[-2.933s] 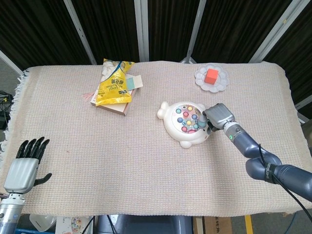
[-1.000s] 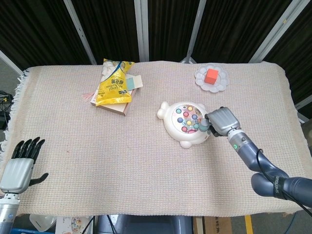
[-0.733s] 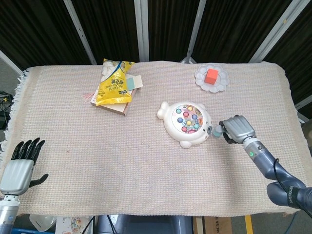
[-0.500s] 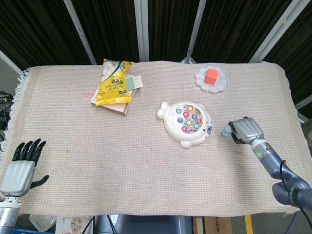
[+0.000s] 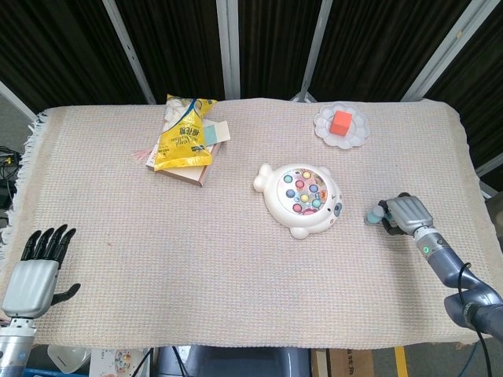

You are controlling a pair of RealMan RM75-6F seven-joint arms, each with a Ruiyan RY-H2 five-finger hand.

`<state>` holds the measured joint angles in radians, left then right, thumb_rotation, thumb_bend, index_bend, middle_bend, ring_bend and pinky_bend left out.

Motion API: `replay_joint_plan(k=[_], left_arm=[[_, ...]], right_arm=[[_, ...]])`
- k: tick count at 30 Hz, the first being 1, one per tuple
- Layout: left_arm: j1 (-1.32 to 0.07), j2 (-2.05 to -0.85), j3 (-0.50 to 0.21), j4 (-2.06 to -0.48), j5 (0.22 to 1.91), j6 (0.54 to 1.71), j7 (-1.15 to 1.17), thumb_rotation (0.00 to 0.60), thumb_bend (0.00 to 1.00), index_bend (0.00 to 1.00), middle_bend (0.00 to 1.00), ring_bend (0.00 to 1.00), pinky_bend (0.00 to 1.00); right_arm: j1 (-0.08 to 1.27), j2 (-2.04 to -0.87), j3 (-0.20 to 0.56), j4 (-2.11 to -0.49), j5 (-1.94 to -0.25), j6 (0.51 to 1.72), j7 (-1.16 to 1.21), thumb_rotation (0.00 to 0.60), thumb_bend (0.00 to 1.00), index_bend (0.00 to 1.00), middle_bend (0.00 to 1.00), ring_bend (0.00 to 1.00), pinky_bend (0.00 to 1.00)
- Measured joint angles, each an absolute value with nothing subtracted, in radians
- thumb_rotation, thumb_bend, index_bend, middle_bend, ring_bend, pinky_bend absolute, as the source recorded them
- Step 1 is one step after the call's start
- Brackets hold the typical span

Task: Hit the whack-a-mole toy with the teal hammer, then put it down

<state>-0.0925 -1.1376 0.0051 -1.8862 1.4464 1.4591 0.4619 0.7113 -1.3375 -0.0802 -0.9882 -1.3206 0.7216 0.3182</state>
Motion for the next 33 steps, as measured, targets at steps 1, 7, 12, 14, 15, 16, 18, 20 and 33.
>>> replay_joint_plan(k=[1,7,12,14,15,16,18,20,33], left_arm=[[-0.093,-1.138,0.005,-1.889,1.447,1.459,0.465,0.600,0.15,0.00,0.00,0.00,0.00],[-0.094,-1.140,0.004,-1.893,1.447,1.458,0.471,0.600,0.15,0.00,0.00,0.00,0.00],[-0.092,-1.140,0.004,-1.890,1.445,1.459,0.468,0.600,0.15,0.00,0.00,0.00,0.00],[-0.091,-1.140,0.004,-1.889,1.445,1.460,0.466,0.600,0.15,0.00,0.00,0.00,0.00],[-0.090,-1.140,0.004,-1.888,1.445,1.461,0.464,0.600,0.15,0.00,0.00,0.00,0.00],[-0.090,-1.140,0.004,-1.887,1.445,1.461,0.463,0.600,0.15,0.00,0.00,0.00,0.00],[-0.089,-1.140,0.005,-1.885,1.445,1.461,0.461,0.600,0.15,0.00,0.00,0.00,0.00],[-0.089,-1.141,0.005,-1.883,1.445,1.461,0.459,0.600,0.15,0.00,0.00,0.00,0.00],[-0.091,-1.143,0.002,-1.880,1.442,1.457,0.460,0.600,0.15,0.00,0.00,0.00,0.00]], right_arm=[[0.709,-1.340,-0.079,-0.983,-1.328,0.721,0.328,0.600,0.78,0.64,0.63,0.38,0.18],[0.700,-1.341,-0.071,-0.967,-1.359,0.707,0.360,0.600,0.71,0.61,0.61,0.35,0.16],[0.698,-1.342,-0.063,-0.962,-1.365,0.686,0.367,0.600,0.63,0.58,0.59,0.33,0.13],[0.699,-1.342,-0.059,-0.961,-1.364,0.679,0.369,0.600,0.56,0.56,0.57,0.31,0.12],[0.699,-1.341,-0.058,-0.962,-1.364,0.675,0.369,0.600,0.55,0.56,0.56,0.30,0.12],[0.700,-1.340,-0.055,-0.962,-1.364,0.671,0.368,0.600,0.53,0.55,0.55,0.29,0.11],[0.702,-1.337,-0.050,-0.966,-1.363,0.662,0.365,0.600,0.50,0.54,0.54,0.28,0.11],[0.704,-1.333,-0.045,-0.970,-1.361,0.652,0.361,0.600,0.49,0.53,0.54,0.28,0.11],[0.705,-1.319,-0.021,-0.991,-1.346,0.609,0.324,0.600,0.38,0.47,0.47,0.22,0.07]])
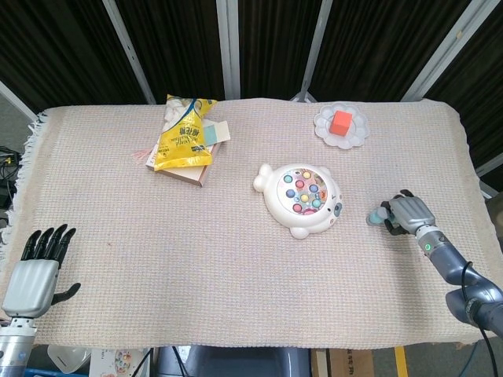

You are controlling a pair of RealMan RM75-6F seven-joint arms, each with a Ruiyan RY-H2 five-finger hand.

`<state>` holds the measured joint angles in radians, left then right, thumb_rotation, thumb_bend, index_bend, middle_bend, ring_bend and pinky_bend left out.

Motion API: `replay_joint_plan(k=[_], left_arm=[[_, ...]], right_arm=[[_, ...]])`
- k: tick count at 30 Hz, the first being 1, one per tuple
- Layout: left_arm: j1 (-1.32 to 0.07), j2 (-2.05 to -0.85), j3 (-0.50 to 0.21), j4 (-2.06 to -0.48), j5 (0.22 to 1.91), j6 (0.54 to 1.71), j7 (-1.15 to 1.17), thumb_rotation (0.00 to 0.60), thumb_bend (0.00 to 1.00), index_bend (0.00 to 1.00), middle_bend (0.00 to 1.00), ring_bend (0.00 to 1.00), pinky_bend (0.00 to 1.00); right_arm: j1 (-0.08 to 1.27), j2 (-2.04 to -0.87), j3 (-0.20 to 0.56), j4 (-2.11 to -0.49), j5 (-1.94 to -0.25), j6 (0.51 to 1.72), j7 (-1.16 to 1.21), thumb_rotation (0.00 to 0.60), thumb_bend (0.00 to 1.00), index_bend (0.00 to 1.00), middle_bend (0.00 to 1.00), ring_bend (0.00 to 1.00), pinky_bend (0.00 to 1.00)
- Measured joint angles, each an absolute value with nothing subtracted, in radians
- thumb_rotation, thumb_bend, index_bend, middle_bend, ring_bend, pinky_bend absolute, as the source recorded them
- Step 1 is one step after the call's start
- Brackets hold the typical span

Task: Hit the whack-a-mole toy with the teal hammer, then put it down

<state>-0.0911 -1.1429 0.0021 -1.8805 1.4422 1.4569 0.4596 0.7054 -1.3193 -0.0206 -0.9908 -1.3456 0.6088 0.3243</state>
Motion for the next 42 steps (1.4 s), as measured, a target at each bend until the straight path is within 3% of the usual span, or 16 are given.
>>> replay_joint_plan(k=[21,24,28,31,37,42], left_arm=[[-0.092,-1.144,0.000,-1.881,1.438,1.455,0.460,0.600,0.15,0.00,0.00,0.00,0.00],[-0.091,-1.145,-0.001,-1.879,1.436,1.455,0.457,0.600,0.15,0.00,0.00,0.00,0.00],[-0.090,-1.144,-0.001,-1.877,1.435,1.456,0.454,0.600,0.15,0.00,0.00,0.00,0.00],[-0.089,-1.143,-0.001,-1.876,1.437,1.459,0.450,0.600,0.15,0.00,0.00,0.00,0.00],[-0.087,-1.140,-0.004,-1.866,1.444,1.467,0.429,0.600,0.15,0.00,0.00,0.00,0.00],[-0.082,-1.145,-0.007,-1.845,1.452,1.480,0.404,0.600,0.15,0.00,0.00,0.00,0.00]], right_arm=[[0.707,-1.305,0.012,-1.009,-1.313,0.555,0.273,0.600,0.30,0.32,0.34,0.13,0.01],[0.711,-1.301,0.016,-1.014,-1.309,0.546,0.263,0.600,0.30,0.24,0.30,0.09,0.00],[0.714,-1.287,0.020,-1.037,-1.302,0.535,0.250,0.600,0.30,0.02,0.17,0.01,0.00],[0.710,-1.269,0.024,-1.068,-1.297,0.540,0.244,0.600,0.30,0.00,0.09,0.00,0.00],[0.670,-1.195,0.029,-1.199,-1.304,0.627,0.236,0.600,0.30,0.00,0.04,0.00,0.00],[0.597,-1.140,0.040,-1.313,-1.326,0.807,0.243,0.600,0.30,0.03,0.07,0.01,0.00]])
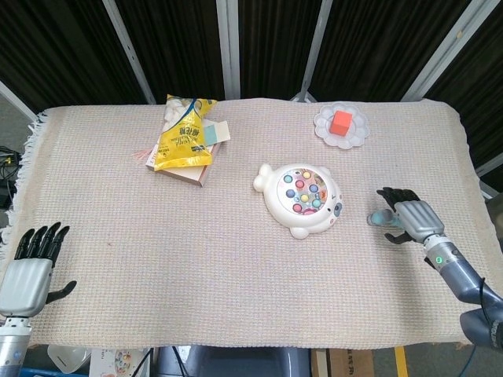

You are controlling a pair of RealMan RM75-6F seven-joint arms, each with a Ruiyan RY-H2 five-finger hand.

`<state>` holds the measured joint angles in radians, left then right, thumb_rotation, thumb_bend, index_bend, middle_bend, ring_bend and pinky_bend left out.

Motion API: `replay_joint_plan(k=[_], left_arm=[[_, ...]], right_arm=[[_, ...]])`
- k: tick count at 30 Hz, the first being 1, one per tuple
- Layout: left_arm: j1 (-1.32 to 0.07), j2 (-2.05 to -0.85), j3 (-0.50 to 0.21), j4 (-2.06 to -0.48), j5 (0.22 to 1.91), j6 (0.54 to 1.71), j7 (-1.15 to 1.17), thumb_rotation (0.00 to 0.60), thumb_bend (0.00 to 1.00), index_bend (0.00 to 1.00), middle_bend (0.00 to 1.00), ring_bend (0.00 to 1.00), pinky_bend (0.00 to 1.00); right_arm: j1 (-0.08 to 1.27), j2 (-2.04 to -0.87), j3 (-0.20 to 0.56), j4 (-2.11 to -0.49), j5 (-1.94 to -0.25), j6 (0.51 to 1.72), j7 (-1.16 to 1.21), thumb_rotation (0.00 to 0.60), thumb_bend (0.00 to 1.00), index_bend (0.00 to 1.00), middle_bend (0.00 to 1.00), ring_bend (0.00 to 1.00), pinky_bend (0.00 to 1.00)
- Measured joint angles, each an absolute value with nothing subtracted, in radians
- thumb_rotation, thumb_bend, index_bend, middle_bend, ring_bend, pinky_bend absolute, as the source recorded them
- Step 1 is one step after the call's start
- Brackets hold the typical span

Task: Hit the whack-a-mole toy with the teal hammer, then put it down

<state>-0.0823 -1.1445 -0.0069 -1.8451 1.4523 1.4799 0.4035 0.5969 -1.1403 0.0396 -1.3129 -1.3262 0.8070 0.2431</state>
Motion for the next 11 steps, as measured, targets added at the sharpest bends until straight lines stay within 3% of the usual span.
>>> replay_joint_plan(k=[5,11], left_arm=[[-0.075,-1.147,-0.008,-1.824,1.457,1.491,0.376,0.600,0.15,0.00,0.00,0.00,0.00],[-0.058,-1.148,-0.007,-1.787,1.461,1.513,0.335,0.600,0.15,0.00,0.00,0.00,0.00]], right_arm=[[0.492,-1.119,0.047,-1.387,-1.370,1.056,0.250,0.600,0.30,0.11,0.13,0.07,0.00],[0.309,-1.126,0.033,-1.457,-1.405,1.356,0.170,0.600,0.30,0.12,0.13,0.07,0.00]])
